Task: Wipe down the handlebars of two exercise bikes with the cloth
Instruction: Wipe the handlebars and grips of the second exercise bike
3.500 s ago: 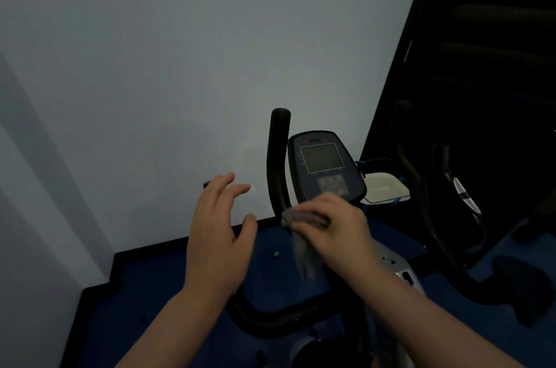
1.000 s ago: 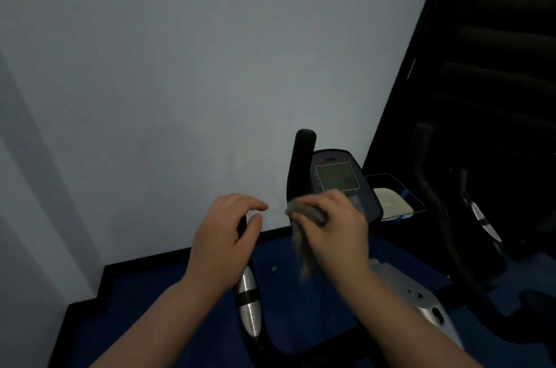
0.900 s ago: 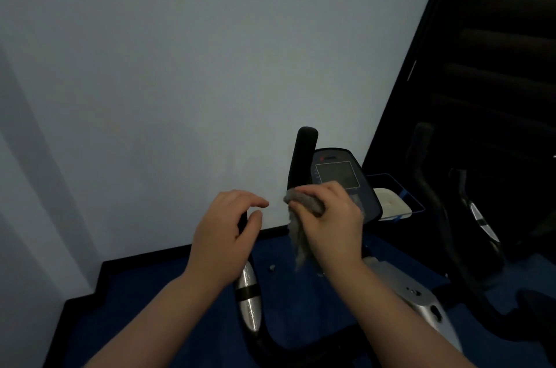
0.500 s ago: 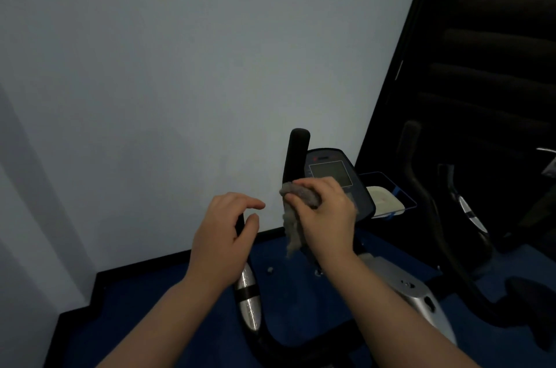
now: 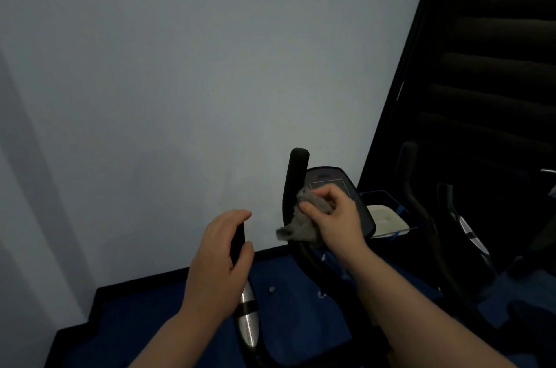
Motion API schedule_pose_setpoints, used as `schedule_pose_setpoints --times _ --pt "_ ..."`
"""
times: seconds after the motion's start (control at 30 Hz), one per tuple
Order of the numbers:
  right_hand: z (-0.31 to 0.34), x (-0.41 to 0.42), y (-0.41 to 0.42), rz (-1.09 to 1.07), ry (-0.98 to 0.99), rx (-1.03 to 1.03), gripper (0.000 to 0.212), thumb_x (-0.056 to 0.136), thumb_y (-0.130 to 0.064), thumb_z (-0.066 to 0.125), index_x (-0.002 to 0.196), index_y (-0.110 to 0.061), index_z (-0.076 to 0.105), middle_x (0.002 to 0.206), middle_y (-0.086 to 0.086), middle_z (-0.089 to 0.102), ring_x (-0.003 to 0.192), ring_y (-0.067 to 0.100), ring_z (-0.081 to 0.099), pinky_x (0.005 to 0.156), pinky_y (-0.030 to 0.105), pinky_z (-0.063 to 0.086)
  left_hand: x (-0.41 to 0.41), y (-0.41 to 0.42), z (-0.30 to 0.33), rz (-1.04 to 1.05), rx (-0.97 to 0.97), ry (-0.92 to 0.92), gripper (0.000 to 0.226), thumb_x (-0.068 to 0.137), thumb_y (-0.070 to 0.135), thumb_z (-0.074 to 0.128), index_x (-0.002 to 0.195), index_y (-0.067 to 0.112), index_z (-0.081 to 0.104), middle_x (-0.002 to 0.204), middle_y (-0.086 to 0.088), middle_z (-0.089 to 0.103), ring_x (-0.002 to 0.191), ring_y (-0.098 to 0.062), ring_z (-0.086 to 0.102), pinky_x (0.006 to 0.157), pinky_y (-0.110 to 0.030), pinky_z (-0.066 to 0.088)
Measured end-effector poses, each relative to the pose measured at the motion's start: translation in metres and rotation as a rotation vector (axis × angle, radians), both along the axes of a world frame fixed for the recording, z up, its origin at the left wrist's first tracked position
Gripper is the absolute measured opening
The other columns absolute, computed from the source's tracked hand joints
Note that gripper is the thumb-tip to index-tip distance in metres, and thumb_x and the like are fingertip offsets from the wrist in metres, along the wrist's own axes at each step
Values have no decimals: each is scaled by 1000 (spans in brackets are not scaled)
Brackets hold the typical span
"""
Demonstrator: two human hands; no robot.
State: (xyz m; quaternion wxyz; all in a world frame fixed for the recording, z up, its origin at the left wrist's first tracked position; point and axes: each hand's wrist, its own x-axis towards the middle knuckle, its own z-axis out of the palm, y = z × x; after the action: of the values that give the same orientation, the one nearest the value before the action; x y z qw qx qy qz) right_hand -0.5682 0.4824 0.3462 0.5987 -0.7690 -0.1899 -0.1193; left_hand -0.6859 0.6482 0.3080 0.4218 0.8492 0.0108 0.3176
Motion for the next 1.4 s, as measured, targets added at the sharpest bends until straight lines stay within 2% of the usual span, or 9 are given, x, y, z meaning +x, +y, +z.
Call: schedule_pose_setpoints --times 0.17,0.33,0.47,0.63,0.77,1.0,1.13,1.23,1.4 --pt "26 7 20 -146 -203 112 16 77 -15 75 82 -22 61 88 -1 66 85 15 64 74 30 51 0 1 1 -3 -13 -4 42 83 21 49 124 30 55 123 19 53 119 5 45 94 -1 30" --pt "-3 -9 7 -165 -180 -154 15 75 -16 77 79 -20 63 86 -3 63 82 5 59 68 19 42 1 -2 1 -4 -96 -39 40 82 16 50 120 26 59 121 17 56 118 7 46 96 0 29" --pt "42 -10 13 -159 -508 -222 16 76 -21 78 90 -21 71 90 -5 60 79 -1 54 70 13 43 1 0 1 -18 -103 -42 39 83 10 53 118 27 60 120 16 57 118 5 47 97 -1 30" --pt "45 -1 38 -276 -773 -596 10 76 -12 76 83 -16 71 82 5 51 67 19 52 41 25 39 -1 4 1 -36 -84 -12 39 83 16 49 119 28 60 120 18 57 120 0 48 99 -5 33" --pt "11 -17 23 -151 -670 -761 15 74 -17 79 86 -18 71 84 2 49 69 18 55 43 25 37 -2 7 3 -59 -66 8 42 83 17 48 122 28 59 123 18 56 121 2 47 97 -3 31" --pt "44 -7 36 -208 -659 -629 11 81 -25 72 89 -17 72 88 5 52 70 21 54 52 37 51 -3 5 3 -72 -79 13 44 82 18 48 123 30 57 124 15 54 121 1 46 100 -13 34" --pt "7 -27 1 9 -388 -647 18 79 -28 75 97 -26 74 90 -3 50 79 8 51 67 15 42 -5 4 0 -81 -66 -3 45 83 18 50 127 28 55 130 15 52 126 2 43 103 -7 31" --pt "22 -19 -29 157 -204 -683 23 73 -31 81 95 -29 75 81 -9 52 75 4 52 70 20 39 -4 5 -3 -61 -72 -31 46 83 13 50 127 26 56 129 14 52 125 6 41 103 -3 27" --pt "21 -17 1 132 -296 -565 20 74 -26 79 93 -26 75 91 -10 54 85 4 54 75 20 42 -4 -3 -1 -35 -109 -48 44 82 13 50 122 28 57 124 13 55 121 5 45 100 -2 28"
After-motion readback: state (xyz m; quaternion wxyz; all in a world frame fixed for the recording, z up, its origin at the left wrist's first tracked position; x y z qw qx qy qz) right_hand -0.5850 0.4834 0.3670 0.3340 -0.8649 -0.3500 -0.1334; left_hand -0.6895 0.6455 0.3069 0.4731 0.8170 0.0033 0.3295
